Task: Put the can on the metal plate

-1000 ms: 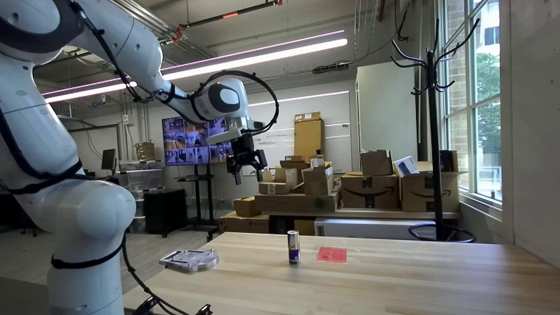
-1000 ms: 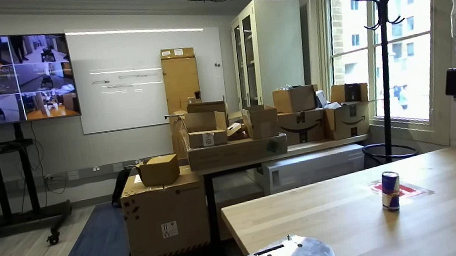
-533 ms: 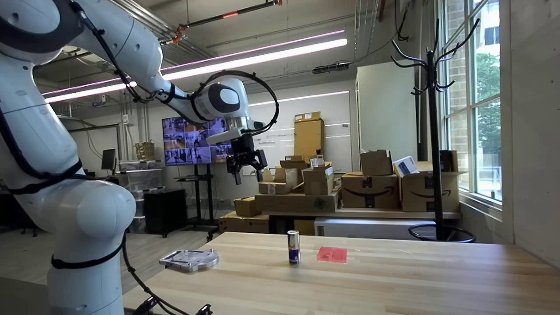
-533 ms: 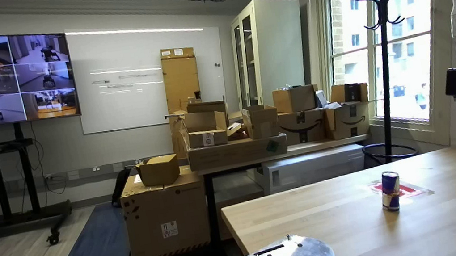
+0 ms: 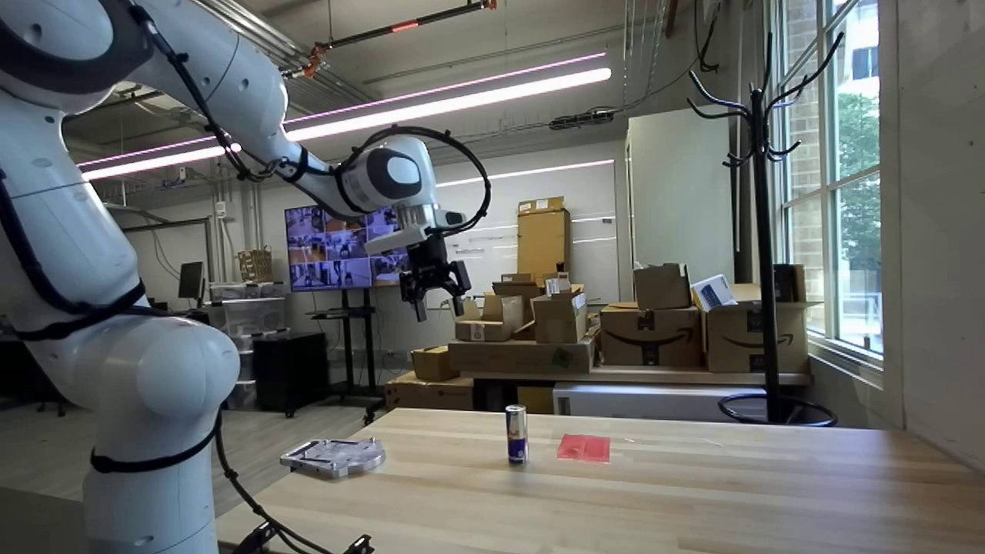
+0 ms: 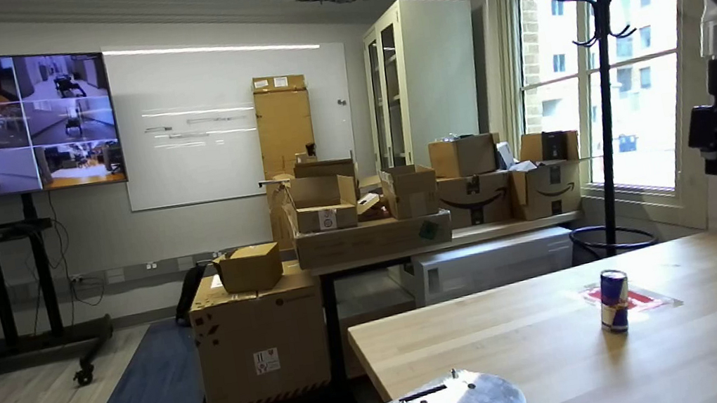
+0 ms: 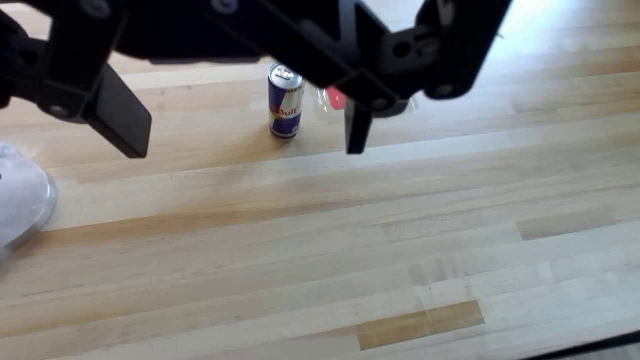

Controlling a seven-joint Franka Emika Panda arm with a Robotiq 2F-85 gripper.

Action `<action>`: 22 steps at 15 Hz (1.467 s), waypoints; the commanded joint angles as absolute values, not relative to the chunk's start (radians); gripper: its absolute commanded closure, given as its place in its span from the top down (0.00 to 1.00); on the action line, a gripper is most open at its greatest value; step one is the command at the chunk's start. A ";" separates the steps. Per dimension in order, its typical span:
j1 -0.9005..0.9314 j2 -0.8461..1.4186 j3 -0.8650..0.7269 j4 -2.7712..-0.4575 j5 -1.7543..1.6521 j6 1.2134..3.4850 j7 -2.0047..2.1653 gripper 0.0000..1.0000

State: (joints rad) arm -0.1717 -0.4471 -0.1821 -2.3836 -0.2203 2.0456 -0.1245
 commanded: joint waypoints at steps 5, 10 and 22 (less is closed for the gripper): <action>-0.133 -0.243 -0.175 -2.214 -0.158 2.161 -0.117 1.00; -0.135 -0.035 -0.179 -2.057 -0.121 2.185 -0.124 1.00; -0.212 0.420 -0.165 -1.669 0.025 2.150 -0.139 1.00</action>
